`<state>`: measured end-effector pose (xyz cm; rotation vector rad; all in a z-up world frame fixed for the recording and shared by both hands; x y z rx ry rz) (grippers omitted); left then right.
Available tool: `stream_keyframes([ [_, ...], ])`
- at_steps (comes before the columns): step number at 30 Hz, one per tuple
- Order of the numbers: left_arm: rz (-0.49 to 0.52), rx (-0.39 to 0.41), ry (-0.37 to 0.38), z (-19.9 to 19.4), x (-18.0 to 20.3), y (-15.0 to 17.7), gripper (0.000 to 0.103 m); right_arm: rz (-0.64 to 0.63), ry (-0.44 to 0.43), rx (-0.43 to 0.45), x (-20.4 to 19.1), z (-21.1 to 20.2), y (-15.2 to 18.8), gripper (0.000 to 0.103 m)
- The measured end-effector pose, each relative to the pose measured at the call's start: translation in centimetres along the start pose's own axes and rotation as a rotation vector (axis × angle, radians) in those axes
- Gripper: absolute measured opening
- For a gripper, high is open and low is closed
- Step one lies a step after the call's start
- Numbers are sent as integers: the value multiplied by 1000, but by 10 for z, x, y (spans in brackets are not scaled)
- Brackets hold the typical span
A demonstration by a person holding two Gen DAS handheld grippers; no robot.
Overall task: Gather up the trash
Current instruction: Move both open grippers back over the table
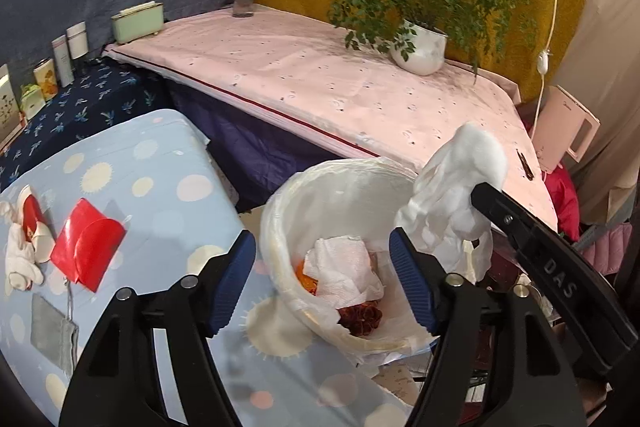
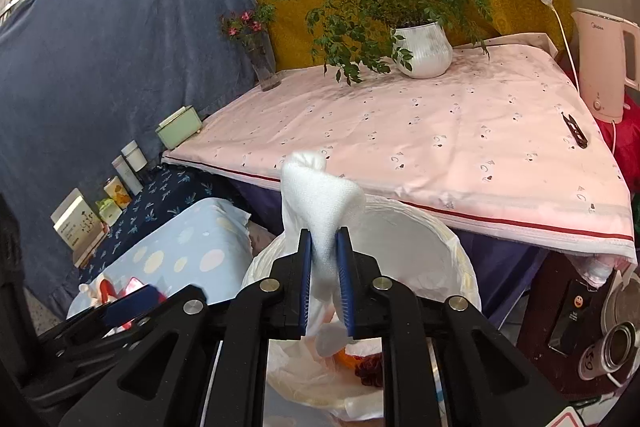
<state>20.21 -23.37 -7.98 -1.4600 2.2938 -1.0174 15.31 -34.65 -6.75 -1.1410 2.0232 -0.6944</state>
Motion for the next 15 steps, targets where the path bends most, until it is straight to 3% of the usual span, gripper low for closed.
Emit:
stream_keyframes([
  [3, -23, 8, -35, -5, -13, 1, 78, 5, -10, -10, -8, 3, -2, 26],
  [5, -64, 25, -77, -11, -27, 3, 92, 0, -15, 21, -14, -4, -6, 47],
  [6, -82, 34, -93, -14, -34, 4, 92, -4, -17, 39, -18, -8, -8, 50],
  [15, -157, 49, -150, -41, -79, 17, 92, -37, -55, 26, -46, -18, 3, 50],
])
Point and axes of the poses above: each gripper's, at about its wrist camera, not at the fingertips, and z roughly the way its jaws point, x to its right, y to its underside, the point moved 8 cm from there along z, roughly the way its jaws point, and after that the axes turned 4 degrees about -x, right-handed, at the moved point
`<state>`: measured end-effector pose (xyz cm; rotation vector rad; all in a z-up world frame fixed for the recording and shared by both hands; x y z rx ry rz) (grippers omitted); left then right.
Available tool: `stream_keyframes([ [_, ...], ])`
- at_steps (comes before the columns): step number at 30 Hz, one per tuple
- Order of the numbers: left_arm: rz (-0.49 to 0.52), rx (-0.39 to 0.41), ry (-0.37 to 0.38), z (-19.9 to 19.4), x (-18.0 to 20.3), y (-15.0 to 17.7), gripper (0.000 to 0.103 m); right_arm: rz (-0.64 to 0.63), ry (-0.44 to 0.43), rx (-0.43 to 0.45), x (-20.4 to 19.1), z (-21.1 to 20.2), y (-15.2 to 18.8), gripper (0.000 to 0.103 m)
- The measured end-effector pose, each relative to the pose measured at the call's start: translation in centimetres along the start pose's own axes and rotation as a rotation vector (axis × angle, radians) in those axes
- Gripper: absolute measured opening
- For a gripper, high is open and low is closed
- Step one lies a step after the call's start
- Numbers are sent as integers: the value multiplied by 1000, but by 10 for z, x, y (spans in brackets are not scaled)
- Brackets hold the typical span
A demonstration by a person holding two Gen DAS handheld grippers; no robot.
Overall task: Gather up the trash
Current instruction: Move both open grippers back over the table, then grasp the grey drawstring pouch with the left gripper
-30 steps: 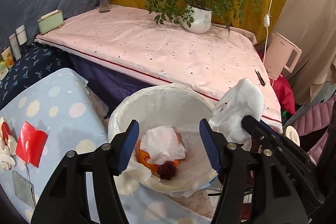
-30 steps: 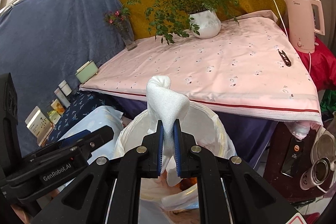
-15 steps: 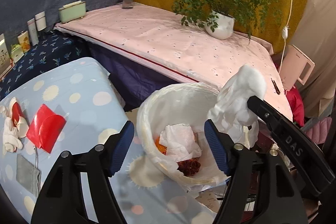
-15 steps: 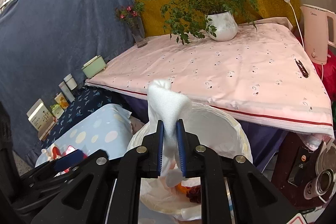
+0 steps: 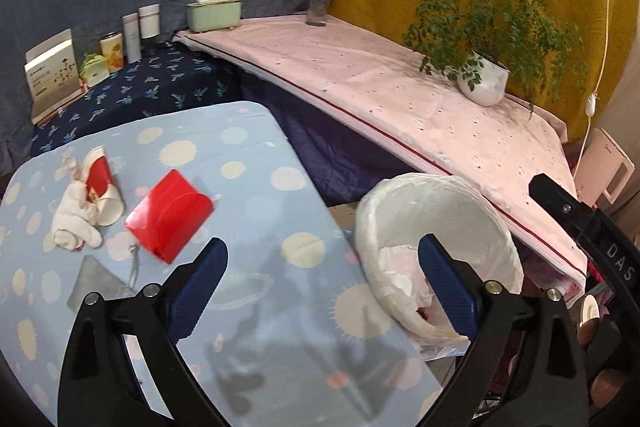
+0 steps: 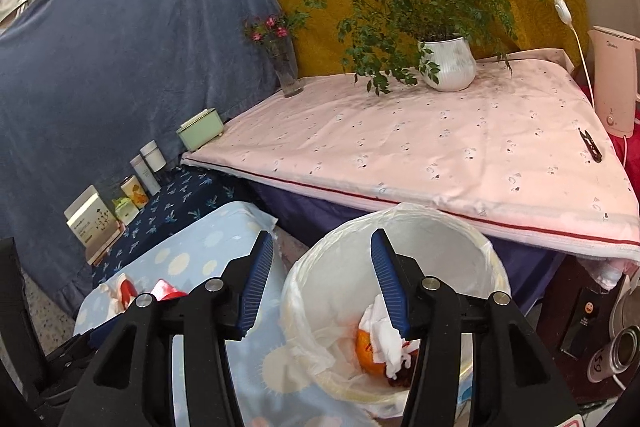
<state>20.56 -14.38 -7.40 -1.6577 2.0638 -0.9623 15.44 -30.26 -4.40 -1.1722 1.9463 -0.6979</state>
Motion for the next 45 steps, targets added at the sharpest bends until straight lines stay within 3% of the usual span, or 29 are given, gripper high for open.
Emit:
stream_keyframes([
  [12, -132, -18, -93, -17, -86, 25, 92, -92, -71, -87, -66, 5, 40, 51],
  [21, -310, -126, -219, -7, -173, 67, 92, -147, -125, -154, -114, 18, 72, 53],
  [30, -452, -226, -228, 12, -214, 99, 91, -202, -154, -222, -148, 34, 103, 53],
  [33, -463, -246, -220, 21, -217, 103, 82, -212, -155, -236, -153, 37, 110, 53],
  [35, -456, -265, -216, 28, -218, 105, 70, -214, -154, -245, -154, 40, 114, 53],
  [40, -450, -270, -226, 38, -219, 105, 57, -219, -152, -261, -156, 46, 120, 53],
  [44, -413, -262, -232, 40, -220, 102, 29, -223, -154, -273, -158, 50, 125, 53],
  [45, -409, -263, -224, 40, -220, 102, 26, -224, -154, -276, -159, 50, 126, 53],
])
Point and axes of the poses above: each gripper's, at about its wrist camera, not at the fingertips, and z roughly the way its jaws point, x to its right, y to its underside, the point moved 8 cm from there along z, roughly the way its jaws point, and after that the axes turned 4 degrees about -x, right-handed, at the moved point
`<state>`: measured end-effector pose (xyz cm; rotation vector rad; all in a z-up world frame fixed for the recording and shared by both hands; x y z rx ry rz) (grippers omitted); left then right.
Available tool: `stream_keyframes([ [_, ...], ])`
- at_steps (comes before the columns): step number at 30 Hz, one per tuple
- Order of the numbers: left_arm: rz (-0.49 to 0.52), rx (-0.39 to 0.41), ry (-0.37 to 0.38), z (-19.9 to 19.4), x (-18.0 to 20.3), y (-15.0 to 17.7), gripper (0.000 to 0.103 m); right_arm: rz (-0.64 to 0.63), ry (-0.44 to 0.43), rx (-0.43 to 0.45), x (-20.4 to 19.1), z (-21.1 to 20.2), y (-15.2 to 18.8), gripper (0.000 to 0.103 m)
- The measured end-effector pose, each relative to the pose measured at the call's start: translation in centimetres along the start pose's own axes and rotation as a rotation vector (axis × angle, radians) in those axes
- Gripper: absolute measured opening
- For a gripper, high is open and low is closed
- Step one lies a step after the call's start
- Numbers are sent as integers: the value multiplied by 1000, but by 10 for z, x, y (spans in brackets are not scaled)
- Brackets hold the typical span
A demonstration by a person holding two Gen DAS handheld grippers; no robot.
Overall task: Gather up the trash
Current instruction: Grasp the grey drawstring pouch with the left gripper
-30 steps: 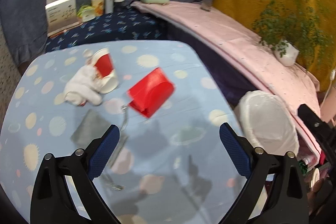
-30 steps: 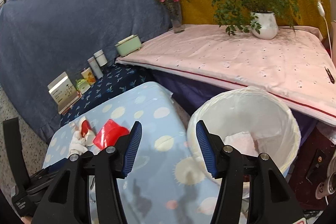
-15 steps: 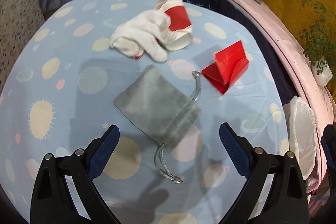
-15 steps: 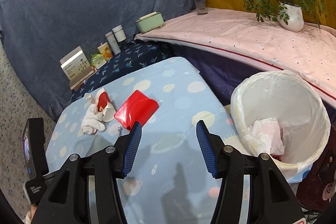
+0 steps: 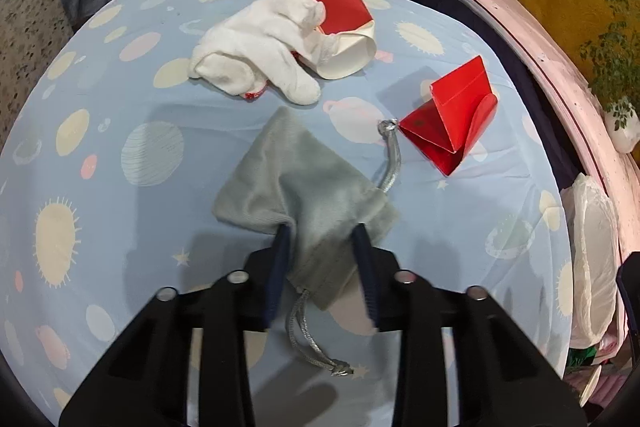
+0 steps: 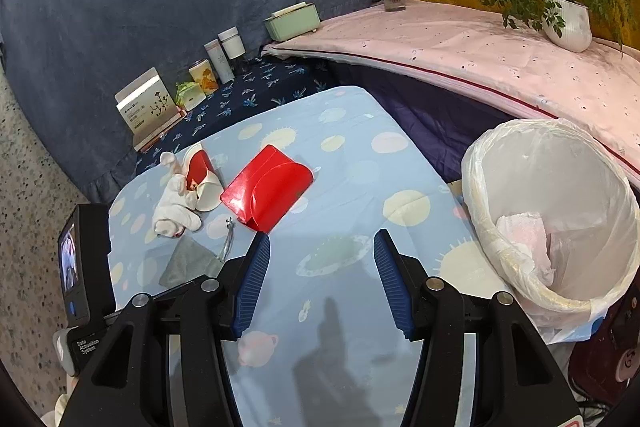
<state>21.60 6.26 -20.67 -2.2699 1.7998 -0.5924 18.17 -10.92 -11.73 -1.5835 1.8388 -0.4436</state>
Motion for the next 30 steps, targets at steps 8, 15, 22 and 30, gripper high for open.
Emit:
stream_keyframes([
  [8, 33, 6, 32, -8, 0, 1, 8, -31, -9, -22, -16, 5, 5, 53],
  [15, 11, 74, 49, -45, -28, -13, 8, -87, -46, -38, -52, 13, 7, 53],
  [22, -42, 154, 32, -82, -80, -35, 8, -140, -136, -91, -114, 40, 9, 53],
  [30, -97, 194, 15, -92, -132, -55, 8, -206, -196, -149, -181, 82, 10, 50],
])
Point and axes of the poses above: each gripper's, at about its wrist camera, not at the fingertips, and z roughly the way its jaws point, x to its right, y to its underside, the point moved 8 cm from there along z, roughly the way its jaws point, and after that the axes turned 4 degrees about -x, right-handed, at the moved point
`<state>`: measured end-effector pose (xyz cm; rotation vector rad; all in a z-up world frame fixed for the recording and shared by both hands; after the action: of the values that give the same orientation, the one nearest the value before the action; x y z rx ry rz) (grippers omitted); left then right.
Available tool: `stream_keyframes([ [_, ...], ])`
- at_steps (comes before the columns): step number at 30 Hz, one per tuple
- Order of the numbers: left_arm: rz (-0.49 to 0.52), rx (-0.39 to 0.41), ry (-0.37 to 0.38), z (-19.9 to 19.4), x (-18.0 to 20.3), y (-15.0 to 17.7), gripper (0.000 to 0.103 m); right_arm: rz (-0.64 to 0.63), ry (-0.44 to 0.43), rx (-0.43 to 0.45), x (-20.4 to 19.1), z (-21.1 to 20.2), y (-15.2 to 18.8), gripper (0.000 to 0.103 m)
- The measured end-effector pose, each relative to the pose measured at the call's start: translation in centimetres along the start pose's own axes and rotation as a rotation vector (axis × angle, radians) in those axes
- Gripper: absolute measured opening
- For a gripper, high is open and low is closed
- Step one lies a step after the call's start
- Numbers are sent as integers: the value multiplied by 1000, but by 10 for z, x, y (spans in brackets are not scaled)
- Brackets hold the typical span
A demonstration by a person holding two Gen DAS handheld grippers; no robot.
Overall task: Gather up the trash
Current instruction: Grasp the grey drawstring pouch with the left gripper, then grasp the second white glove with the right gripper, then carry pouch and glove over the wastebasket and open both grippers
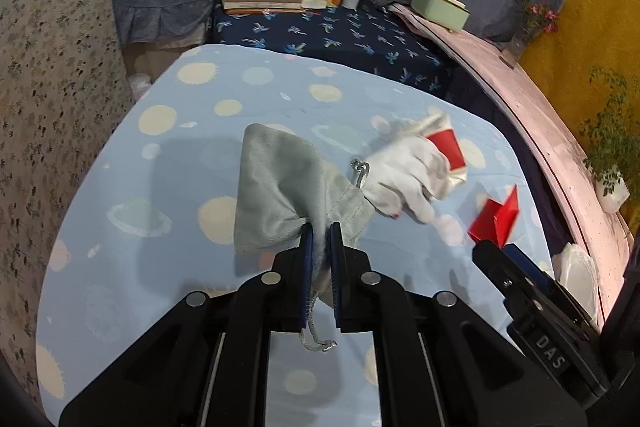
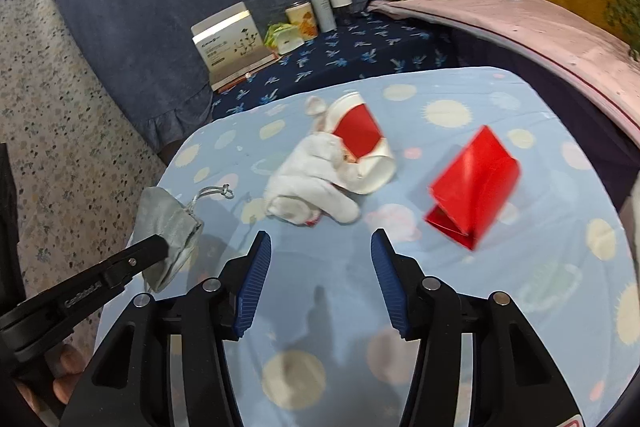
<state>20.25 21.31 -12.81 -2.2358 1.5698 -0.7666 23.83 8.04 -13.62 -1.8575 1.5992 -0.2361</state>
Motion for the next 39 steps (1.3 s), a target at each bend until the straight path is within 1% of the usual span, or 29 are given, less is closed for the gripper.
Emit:
stream_keyframes([
  [6, -12, 12, 4, 10, -18, -17, 8, -16, -14, -39, -21, 43, -12, 50],
  [15, 3, 12, 15, 28, -24, -30, 8, 14, 22, -89, -21, 99, -22, 50],
  [16, 5, 10, 17, 31, -23, -30, 8, 19, 26, -96, -20, 104, -20, 48],
  [17, 8, 7, 19, 32, -22, -30, 8, 25, 28, -104, -18, 108, -18, 41],
  [18, 11, 6, 20, 34, -22, -30, 8, 32, 30, -115, -15, 112, -16, 37],
  [19, 13, 5, 20, 35, -21, -30, 8, 39, 35, -121, -12, 114, -14, 30],
  [20, 16, 2, 19, 37, -21, -29, 8, 43, 43, -112, -10, 114, -13, 25],
  [21, 18, 0, 20, 38, -20, -29, 8, 47, 45, -110, -9, 113, -12, 23],
  [23, 20, -3, 20, 39, -17, -27, 8, 55, 46, -114, -6, 112, -11, 12],
  [25, 23, -5, 23, 39, -14, -25, 8, 65, 35, -119, -3, 109, -9, 6],
  [27, 28, -5, 25, 37, -10, -23, 8, 66, 26, -120, -2, 104, -7, 5],
  [30, 37, -1, 27, 32, -1, -20, 8, 61, 19, -95, -1, 87, -5, 4],
  [34, 48, 3, 42, 23, 11, -17, 8, 80, 3, -37, 6, 52, -9, 4],
  [39, 93, 17, 71, 8, 42, -9, 8, 110, -14, 42, 16, 3, -19, 4],
])
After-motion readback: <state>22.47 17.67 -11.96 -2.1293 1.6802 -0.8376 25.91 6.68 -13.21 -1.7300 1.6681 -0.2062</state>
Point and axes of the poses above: each gripper's, at about its wrist camera, not at the fingertips, and z roughly the way its jaws point, x to its right, y to its underside, the point moved 8 cm from there along z, roughly the way its jaws point, and after that the axes turned 4 degrees about -x, right-handed, at the moved point
